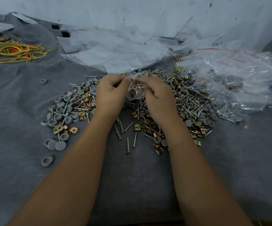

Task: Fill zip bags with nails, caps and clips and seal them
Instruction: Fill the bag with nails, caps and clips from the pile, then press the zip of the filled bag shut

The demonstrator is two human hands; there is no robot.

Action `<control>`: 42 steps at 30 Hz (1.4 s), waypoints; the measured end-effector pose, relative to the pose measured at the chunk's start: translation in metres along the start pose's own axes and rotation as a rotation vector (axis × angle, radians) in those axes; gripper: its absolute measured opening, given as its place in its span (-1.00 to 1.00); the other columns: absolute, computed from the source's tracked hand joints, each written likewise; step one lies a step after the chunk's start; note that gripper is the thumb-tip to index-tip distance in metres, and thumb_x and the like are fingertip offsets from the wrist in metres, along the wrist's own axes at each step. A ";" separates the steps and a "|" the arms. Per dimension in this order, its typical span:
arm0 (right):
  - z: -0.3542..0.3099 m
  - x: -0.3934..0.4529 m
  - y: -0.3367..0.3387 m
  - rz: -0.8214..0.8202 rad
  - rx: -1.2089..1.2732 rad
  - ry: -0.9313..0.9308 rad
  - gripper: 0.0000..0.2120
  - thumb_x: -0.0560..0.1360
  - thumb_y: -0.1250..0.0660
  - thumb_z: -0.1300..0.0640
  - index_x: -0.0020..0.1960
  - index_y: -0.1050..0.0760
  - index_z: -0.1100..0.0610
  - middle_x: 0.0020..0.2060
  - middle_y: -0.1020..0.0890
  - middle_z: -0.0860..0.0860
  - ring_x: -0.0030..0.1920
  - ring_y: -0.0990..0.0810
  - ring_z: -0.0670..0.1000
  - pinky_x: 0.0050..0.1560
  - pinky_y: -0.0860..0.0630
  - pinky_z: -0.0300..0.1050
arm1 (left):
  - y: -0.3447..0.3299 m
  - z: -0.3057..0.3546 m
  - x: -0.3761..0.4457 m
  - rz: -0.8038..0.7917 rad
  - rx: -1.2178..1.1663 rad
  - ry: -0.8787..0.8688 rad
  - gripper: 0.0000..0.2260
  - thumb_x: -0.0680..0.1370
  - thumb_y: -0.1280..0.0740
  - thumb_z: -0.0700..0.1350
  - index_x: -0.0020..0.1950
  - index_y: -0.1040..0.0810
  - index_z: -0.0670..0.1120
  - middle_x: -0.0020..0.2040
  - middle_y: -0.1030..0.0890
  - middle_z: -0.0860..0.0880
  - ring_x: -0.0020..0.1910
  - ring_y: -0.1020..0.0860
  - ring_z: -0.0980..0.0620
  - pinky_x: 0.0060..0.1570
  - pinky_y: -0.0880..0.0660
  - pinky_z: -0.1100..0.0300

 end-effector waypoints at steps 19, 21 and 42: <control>0.008 0.001 0.009 0.175 0.693 -0.339 -0.54 0.43 -0.49 0.15 0.24 -0.45 -0.15 0.08 -0.61 0.07 0.06 -0.64 -0.02 -0.05 -0.62 -0.15 | -0.009 -0.001 0.000 -0.221 -0.302 0.149 -0.74 0.68 -0.16 0.00 0.05 -0.64 0.00 -0.20 -0.66 0.00 -0.32 -0.59 0.08 -0.33 -0.52 0.25; 0.013 0.001 0.009 0.177 0.758 -0.424 -0.73 0.49 -0.44 0.17 0.17 -0.54 0.05 -0.15 -0.66 -0.03 -0.16 -0.65 -0.13 -0.22 -0.56 -0.29 | -0.008 -0.001 0.001 -0.218 -0.315 0.146 -0.73 0.67 -0.13 0.04 0.15 -0.63 0.12 -0.22 -0.65 0.04 -0.32 -0.56 0.07 -0.36 -0.49 0.26; -0.013 0.035 0.002 0.235 0.508 -0.294 -0.88 0.59 -0.28 0.19 -0.12 -0.52 0.09 -0.51 -0.52 -0.11 -0.50 -0.44 -0.18 -0.43 -0.39 -0.29 | 0.015 -0.004 0.013 0.287 -0.397 0.090 -0.83 0.57 -0.34 -0.25 -0.22 -0.55 -0.10 -0.49 -0.44 0.09 -0.49 -0.40 0.12 -0.44 -0.38 0.27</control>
Point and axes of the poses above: each hand's wrist, its own x-axis towards the middle knuckle, its own y-axis out of the back of the hand, z = x × y, the point moved 5 cm from there along x, towards the middle knuckle
